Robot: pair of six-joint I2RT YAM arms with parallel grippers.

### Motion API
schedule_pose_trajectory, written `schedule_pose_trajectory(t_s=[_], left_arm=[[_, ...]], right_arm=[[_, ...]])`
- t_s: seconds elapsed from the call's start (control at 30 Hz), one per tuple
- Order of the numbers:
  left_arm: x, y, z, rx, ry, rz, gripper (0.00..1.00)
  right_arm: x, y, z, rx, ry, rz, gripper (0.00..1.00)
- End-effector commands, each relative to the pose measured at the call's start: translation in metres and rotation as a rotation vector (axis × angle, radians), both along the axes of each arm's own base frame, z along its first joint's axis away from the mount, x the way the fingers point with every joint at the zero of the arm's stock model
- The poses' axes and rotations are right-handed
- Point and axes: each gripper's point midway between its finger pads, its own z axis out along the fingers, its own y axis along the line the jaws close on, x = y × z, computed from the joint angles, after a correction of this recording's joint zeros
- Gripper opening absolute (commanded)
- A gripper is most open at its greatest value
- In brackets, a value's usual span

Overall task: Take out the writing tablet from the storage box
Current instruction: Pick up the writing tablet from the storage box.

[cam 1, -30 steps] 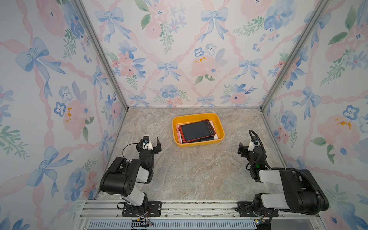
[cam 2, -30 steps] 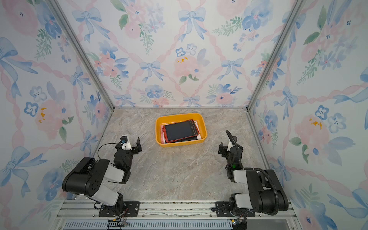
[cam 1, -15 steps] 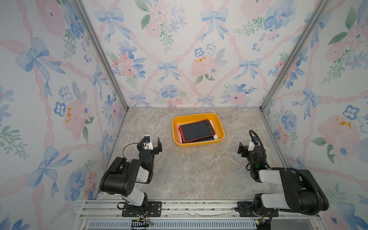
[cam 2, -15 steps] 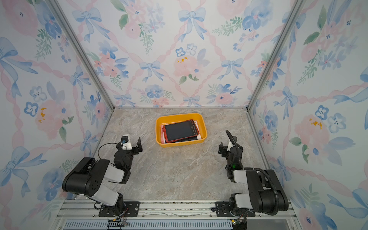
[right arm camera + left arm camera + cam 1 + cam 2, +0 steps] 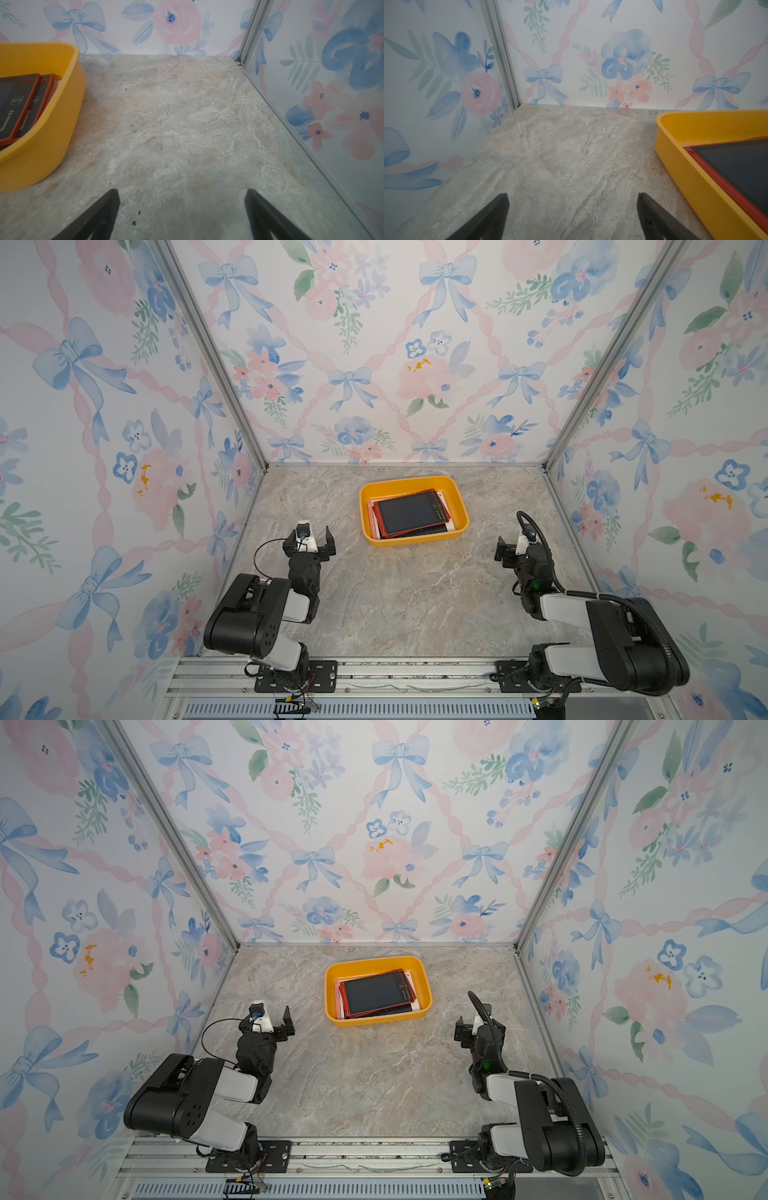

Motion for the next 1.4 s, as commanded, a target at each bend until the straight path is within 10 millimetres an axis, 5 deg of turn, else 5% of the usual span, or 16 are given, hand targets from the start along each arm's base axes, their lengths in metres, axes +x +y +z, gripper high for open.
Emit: schedule_pose_trajectory(t_s=[0.0,0.2,0.4,0.6,0.73,1.07,1.27,1.37], left_arm=[[-0.009,0.002,0.031,0.019,-0.060,0.055,0.98],[-0.017,-0.047,0.101,-0.155,-0.137,-0.065,0.98],[-0.033,-0.133,0.161,-0.506,-0.153,-0.395,0.98],[-0.049,-0.203,0.156,-0.772,-0.006,-0.577,0.98],[-0.051,-0.238,0.145,-0.774,0.080,-0.677,0.98],[-0.044,-0.247,0.156,-0.725,0.053,-0.740,0.98],[0.020,-0.226,0.122,-0.751,0.254,-0.707,0.98],[0.049,-0.214,0.097,-0.700,0.356,-0.623,0.98]], right_arm=[[0.007,0.014,0.039,-0.072,0.049,0.017,0.97],[0.001,0.071,0.112,0.015,0.108,0.091,0.97],[-0.029,0.162,0.163,0.269,0.109,0.281,0.97],[-0.059,0.218,0.163,0.609,0.171,0.364,0.97],[-0.072,0.240,0.174,0.618,0.127,0.425,0.97],[-0.050,0.236,0.159,0.517,0.217,0.328,0.97],[-0.012,0.214,0.173,0.217,0.087,0.228,0.97],[0.022,0.210,0.163,0.096,0.078,0.222,0.97]])
